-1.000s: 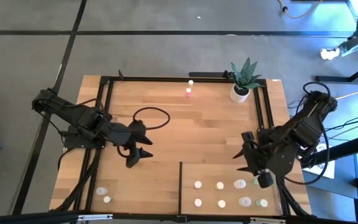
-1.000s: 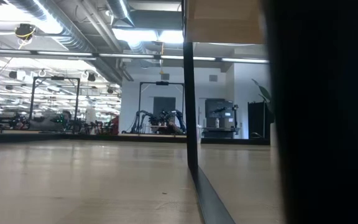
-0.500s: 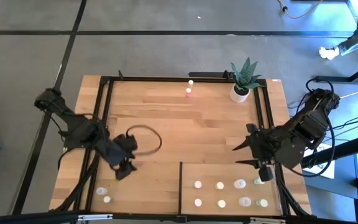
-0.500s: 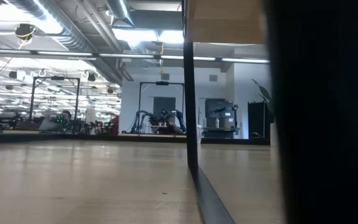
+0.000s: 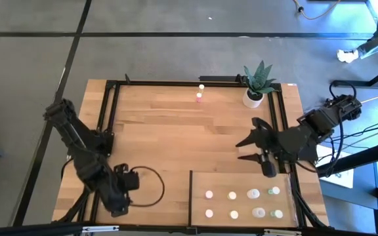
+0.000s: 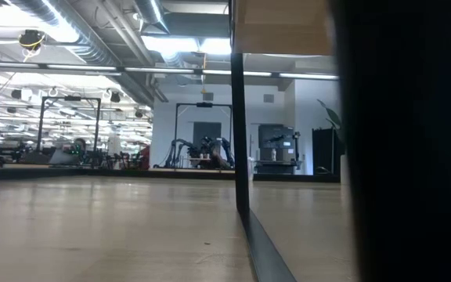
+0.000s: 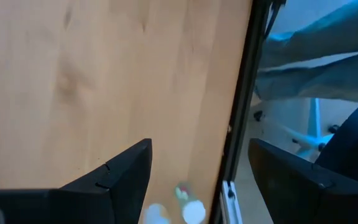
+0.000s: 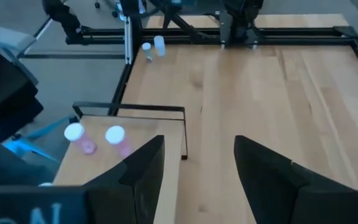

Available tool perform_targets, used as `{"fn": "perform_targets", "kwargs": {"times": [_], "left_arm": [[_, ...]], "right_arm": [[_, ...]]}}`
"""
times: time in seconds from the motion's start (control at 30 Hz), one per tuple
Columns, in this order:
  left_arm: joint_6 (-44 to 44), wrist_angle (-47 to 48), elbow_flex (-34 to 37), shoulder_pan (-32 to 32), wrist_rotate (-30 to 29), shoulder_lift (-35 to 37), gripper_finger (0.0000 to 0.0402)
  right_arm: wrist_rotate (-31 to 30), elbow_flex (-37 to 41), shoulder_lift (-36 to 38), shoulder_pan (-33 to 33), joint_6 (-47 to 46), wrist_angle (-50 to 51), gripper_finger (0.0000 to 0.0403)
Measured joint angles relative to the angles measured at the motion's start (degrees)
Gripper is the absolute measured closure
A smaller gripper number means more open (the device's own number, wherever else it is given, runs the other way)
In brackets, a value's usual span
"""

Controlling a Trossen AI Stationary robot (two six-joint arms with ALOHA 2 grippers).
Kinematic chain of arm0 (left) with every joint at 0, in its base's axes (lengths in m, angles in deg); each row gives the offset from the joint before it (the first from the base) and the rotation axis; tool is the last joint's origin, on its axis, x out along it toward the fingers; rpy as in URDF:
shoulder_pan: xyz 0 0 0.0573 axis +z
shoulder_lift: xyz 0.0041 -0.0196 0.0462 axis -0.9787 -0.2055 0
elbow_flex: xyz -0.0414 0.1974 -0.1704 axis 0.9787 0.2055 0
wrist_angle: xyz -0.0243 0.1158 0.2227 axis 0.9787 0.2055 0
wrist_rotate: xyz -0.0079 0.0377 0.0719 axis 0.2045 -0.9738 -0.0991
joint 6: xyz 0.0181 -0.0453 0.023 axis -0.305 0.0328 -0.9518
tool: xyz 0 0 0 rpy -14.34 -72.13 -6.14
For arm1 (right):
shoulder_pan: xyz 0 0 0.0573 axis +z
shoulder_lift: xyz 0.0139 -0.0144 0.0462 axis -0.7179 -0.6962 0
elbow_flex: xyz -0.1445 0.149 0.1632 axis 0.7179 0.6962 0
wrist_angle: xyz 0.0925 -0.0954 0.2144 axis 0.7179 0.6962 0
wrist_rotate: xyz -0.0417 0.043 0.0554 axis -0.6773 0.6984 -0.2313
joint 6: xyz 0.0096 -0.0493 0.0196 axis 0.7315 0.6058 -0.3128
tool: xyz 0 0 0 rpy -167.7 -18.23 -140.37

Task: Pick and place medicine bottles onto shelf by color
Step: Put the blue pill bottle on the shelf aligned with the other blue pill bottle

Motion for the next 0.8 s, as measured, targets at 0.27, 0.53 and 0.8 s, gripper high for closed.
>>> {"fn": "perform_targets", "kwargs": {"times": [0.27,0.53,0.8], "left_arm": [[9.84,0.0,0.01,-8.27,0.05,-5.77,0.0143],[12.0,-0.04,0.01,-14.62,0.68,-10.06,0.0143],[12.02,-0.62,0.0,-18.24,0.67,-14.41,0.0143]], "right_arm": [[4.16,0.0,-0.04,-3.28,4.08,-0.84,0.0208],[4.2,0.0,-0.04,-4.57,4.48,-1.76,0.0208],[4.19,0.02,-0.04,-4.57,4.42,-1.76,0.0208]]}}
